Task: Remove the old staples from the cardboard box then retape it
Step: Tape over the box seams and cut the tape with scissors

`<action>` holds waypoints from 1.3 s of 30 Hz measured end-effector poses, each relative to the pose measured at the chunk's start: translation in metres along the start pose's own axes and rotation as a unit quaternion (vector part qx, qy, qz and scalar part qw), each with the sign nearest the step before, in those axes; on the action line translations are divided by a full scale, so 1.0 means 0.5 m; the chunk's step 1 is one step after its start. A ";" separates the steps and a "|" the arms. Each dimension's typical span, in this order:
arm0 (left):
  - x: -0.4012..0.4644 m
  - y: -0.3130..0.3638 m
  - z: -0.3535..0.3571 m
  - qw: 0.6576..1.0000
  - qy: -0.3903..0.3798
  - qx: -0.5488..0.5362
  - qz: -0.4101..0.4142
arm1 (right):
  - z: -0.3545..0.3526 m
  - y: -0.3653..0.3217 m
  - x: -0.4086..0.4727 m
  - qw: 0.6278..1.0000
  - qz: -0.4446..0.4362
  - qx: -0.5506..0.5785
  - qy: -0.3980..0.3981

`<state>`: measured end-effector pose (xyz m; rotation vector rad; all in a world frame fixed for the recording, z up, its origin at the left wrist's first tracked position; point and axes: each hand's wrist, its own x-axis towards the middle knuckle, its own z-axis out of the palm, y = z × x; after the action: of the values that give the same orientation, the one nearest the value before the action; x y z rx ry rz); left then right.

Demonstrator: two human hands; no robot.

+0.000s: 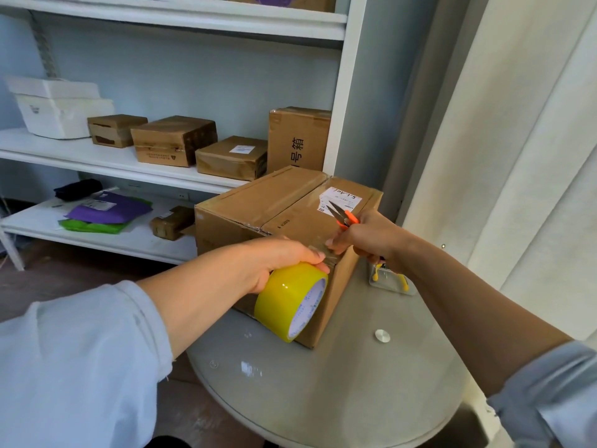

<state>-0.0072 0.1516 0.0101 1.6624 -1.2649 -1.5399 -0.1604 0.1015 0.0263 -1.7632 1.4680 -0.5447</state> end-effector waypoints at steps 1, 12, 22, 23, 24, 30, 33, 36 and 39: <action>0.002 0.001 -0.001 1.000 -0.004 -0.002 -0.008 | 0.000 0.001 0.002 1.000 -0.001 -0.002 -0.002; 0.023 -0.003 -0.003 0.998 -0.037 -0.012 -0.045 | -0.007 0.011 0.020 1.000 -0.005 -0.003 -0.010; 0.026 -0.004 -0.001 0.999 -0.025 -0.005 -0.043 | -0.010 0.002 0.023 0.999 0.008 -0.039 -0.030; 0.027 -0.005 0.001 0.999 -0.020 -0.001 -0.044 | -0.011 0.005 0.022 0.999 0.008 -0.040 -0.034; 0.028 -0.004 0.002 0.999 -0.017 0.002 -0.045 | -0.011 0.005 0.023 0.998 0.007 -0.041 -0.039; 0.025 0.004 0.008 0.999 -0.016 0.009 -0.049 | -0.026 0.003 0.019 0.996 0.014 -0.054 -0.066; 0.024 0.003 0.011 0.999 -0.018 0.005 -0.049 | -0.029 0.006 0.016 0.996 0.008 -0.053 -0.071; 0.019 0.003 0.016 0.999 -0.018 -0.006 -0.044 | -0.029 0.007 0.016 0.995 -0.004 -0.067 -0.074; 0.017 0.001 0.015 0.999 -0.013 -0.013 -0.030 | -0.035 0.003 0.016 0.989 -0.008 -0.123 -0.081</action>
<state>-0.0154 0.1454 0.0050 1.6839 -1.2121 -1.6119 -0.1724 0.0887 0.0346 -1.9597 1.4571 -0.2292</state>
